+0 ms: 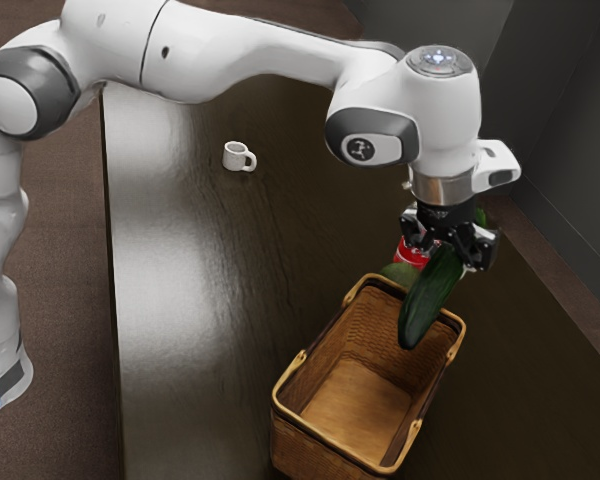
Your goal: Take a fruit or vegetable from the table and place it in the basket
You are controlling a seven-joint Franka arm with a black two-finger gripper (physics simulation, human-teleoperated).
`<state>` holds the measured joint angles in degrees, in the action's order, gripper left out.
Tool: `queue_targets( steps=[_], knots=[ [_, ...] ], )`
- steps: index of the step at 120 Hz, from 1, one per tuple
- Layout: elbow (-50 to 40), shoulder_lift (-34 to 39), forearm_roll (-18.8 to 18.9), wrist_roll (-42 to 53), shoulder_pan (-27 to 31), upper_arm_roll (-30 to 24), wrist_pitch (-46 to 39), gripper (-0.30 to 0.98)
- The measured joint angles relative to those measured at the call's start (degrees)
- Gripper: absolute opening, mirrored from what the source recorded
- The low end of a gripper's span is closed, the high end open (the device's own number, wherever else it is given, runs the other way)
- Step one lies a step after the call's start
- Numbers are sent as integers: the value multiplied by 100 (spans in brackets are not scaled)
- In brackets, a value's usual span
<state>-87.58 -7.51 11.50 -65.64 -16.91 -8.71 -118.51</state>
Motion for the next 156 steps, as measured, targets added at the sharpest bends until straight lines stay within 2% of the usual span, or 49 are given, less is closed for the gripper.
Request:
queue_targets(
  steps=[26,86,124,156],
  knots=[
    [-475,339,-163,65,-326,-29,-138,20],
    [-865,749,-523,409,-348,-234,-109,21],
    [-1024,834,-736,684,-900,-36,-72,20],
    [-1009,841,-742,847,-967,55,-82,21]
  ],
)
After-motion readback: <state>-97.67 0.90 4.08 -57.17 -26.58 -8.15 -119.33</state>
